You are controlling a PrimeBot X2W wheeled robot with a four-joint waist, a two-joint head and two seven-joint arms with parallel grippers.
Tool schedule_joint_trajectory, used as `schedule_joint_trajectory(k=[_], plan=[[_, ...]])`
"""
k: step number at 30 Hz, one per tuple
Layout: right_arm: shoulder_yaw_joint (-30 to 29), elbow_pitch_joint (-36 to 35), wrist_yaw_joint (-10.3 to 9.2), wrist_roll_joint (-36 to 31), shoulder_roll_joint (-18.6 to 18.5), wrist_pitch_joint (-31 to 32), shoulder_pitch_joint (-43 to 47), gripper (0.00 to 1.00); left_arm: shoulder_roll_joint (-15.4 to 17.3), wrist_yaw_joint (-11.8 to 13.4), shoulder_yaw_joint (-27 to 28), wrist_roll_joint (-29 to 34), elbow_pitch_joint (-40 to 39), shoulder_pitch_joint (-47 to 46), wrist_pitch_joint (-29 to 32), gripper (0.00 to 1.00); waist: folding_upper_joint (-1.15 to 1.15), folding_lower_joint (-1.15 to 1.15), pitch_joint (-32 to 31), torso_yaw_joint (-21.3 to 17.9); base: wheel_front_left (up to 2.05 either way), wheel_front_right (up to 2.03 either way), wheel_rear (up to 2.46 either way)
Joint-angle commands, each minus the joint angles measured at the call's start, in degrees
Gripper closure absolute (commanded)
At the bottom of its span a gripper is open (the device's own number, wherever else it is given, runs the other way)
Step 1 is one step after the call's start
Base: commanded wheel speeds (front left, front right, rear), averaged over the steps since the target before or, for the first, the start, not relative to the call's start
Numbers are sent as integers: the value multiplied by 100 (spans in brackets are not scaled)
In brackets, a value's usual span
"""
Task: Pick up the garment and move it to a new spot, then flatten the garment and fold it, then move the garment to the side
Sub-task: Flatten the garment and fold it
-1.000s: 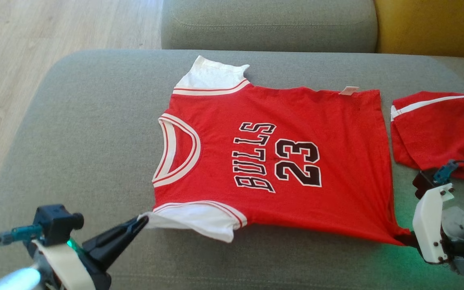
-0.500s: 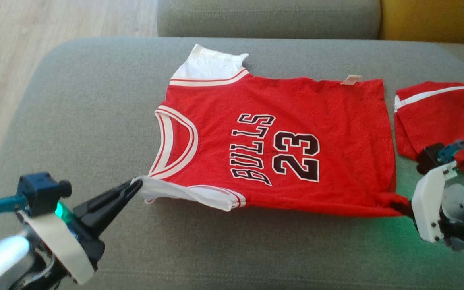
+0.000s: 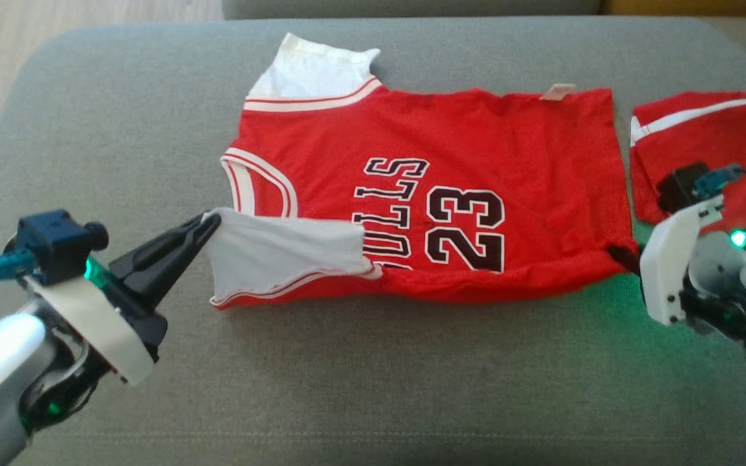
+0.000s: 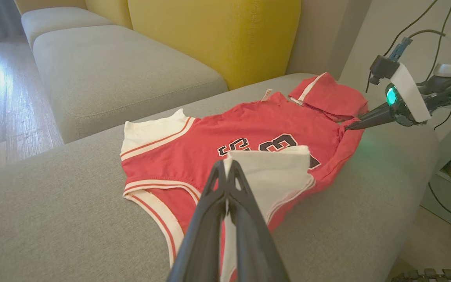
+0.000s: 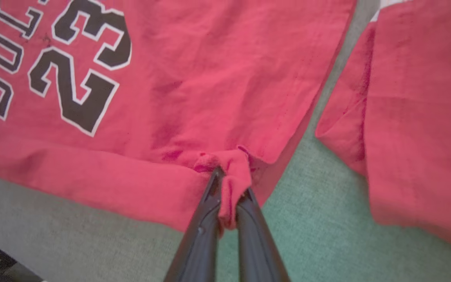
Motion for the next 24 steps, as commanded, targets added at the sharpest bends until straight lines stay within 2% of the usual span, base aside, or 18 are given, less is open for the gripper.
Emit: schedule_joint_trajectory(k=[1, 8, 12, 24], plan=[[-82, -75, -5, -76, -45, -98, -169, 100, 173, 8, 312, 45, -43, -366, -35, 100, 0, 0, 77, -35, 0, 0, 0], [-119, 270, -5, -316, 210, -343, -442, 100, 4, 8, 303, 76, 235, -616, -35, 100, 0, 0, 272, -92, 0, 0, 0], [-221, 434, -5, -350, 405, -459, -581, 100, -90, 8, 493, 24, 370, -704, -35, 100, 0, 0, 369, -125, 0, 0, 0], [-178, 739, -5, -456, 681, -609, -833, 100, -505, 8, 476, 115, 921, -1028, -35, 100, 0, 0, 634, -169, 0, 0, 0]])
